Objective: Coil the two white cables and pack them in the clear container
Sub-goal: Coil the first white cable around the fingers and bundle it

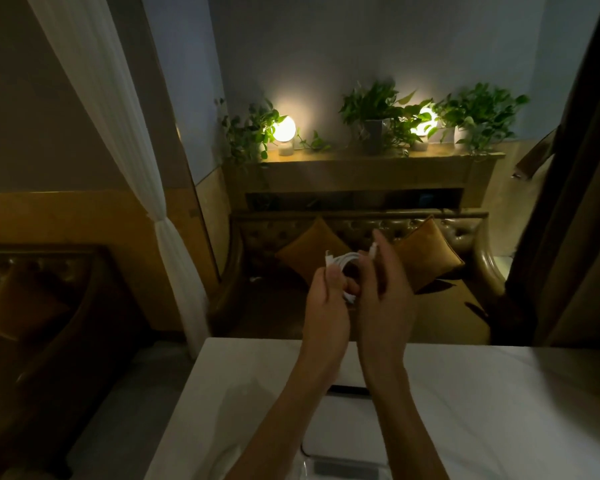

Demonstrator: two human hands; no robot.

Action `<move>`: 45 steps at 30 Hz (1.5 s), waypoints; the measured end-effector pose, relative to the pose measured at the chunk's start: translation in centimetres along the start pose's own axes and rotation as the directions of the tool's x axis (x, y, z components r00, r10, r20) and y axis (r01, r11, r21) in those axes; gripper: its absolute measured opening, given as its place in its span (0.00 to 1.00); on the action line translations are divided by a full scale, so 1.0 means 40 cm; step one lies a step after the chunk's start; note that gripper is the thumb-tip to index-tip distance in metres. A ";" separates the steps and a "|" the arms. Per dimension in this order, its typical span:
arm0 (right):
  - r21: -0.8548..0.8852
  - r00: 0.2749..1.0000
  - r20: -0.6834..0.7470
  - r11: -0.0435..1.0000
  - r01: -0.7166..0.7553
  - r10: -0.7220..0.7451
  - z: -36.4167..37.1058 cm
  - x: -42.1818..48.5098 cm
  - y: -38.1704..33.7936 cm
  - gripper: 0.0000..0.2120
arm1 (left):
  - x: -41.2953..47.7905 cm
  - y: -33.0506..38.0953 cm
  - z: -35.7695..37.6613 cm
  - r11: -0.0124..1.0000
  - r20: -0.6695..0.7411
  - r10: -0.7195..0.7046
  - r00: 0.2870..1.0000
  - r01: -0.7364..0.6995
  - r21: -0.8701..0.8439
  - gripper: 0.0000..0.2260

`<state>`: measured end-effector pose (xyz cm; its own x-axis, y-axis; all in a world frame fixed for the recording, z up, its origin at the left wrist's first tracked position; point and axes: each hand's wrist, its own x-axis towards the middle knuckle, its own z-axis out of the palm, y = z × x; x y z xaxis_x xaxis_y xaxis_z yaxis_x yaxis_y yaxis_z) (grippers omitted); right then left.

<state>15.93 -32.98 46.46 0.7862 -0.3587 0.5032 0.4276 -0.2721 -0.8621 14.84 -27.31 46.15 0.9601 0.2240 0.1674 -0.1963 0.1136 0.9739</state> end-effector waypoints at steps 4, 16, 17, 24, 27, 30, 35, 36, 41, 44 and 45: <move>-0.022 0.984 0.129 0.992 -0.122 0.124 -0.005 0.002 0.031 0.20 | 0.004 -0.012 -0.024 0.999 0.016 0.041 0.999 -0.041 0.010 0.12; 0.182 0.943 0.229 0.941 -0.284 0.240 0.003 0.002 0.048 0.12 | 0.055 -0.007 -0.086 0.934 0.191 -0.279 0.941 0.312 -0.173 0.16; 0.161 0.947 0.233 0.952 -0.260 0.219 0.006 0.000 0.044 0.12 | 0.051 -0.004 -0.091 0.945 0.194 -0.243 0.950 0.277 -0.173 0.16; 0.108 0.950 0.299 0.986 -0.123 0.086 0.010 0.001 0.025 0.11 | 0.038 0.000 -0.122 1.000 0.145 -0.006 0.989 0.007 -0.006 0.21; 0.146 0.945 0.312 0.978 -0.151 0.100 -0.003 0.004 0.024 0.10 | 0.048 0.015 -0.128 0.994 0.216 -0.087 0.973 0.071 0.083 0.11; 0.143 0.956 0.255 0.972 -0.188 0.148 -0.008 0.010 0.028 0.10 | 0.042 0.013 -0.143 0.987 0.308 -0.147 0.940 0.158 -0.011 0.09; 0.160 0.969 0.221 0.976 -0.148 0.111 -0.015 0.022 0.020 0.10 | 0.037 0.003 -0.175 0.910 0.420 -0.115 0.900 0.265 -0.318 0.26; 0.153 0.969 0.227 0.979 -0.137 0.100 -0.014 0.019 0.016 0.10 | 0.043 0.000 -0.170 0.921 0.376 -0.148 0.915 0.266 -0.284 0.24; 0.126 0.967 0.244 0.987 -0.102 0.069 -0.009 0.001 0.015 0.11 | 0.045 0.011 -0.159 0.946 0.390 -0.183 0.902 0.269 -0.179 0.18; 0.073 0.957 0.291 0.997 -0.018 -0.004 -0.017 -0.002 0.020 0.11 | 0.052 0.028 -0.163 0.952 0.425 -0.228 0.876 0.291 -0.089 0.22; 0.061 0.953 0.302 0.998 0.010 -0.029 -0.020 -0.002 0.020 0.11 | 0.052 0.033 -0.163 0.956 0.420 -0.234 0.877 0.285 -0.062 0.24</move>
<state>15.85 -33.89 45.78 0.8716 -0.0646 0.4859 0.4624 -0.2204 -0.8588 15.29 -20.36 46.76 0.9715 -0.2364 -0.0173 0.0739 0.2327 0.9697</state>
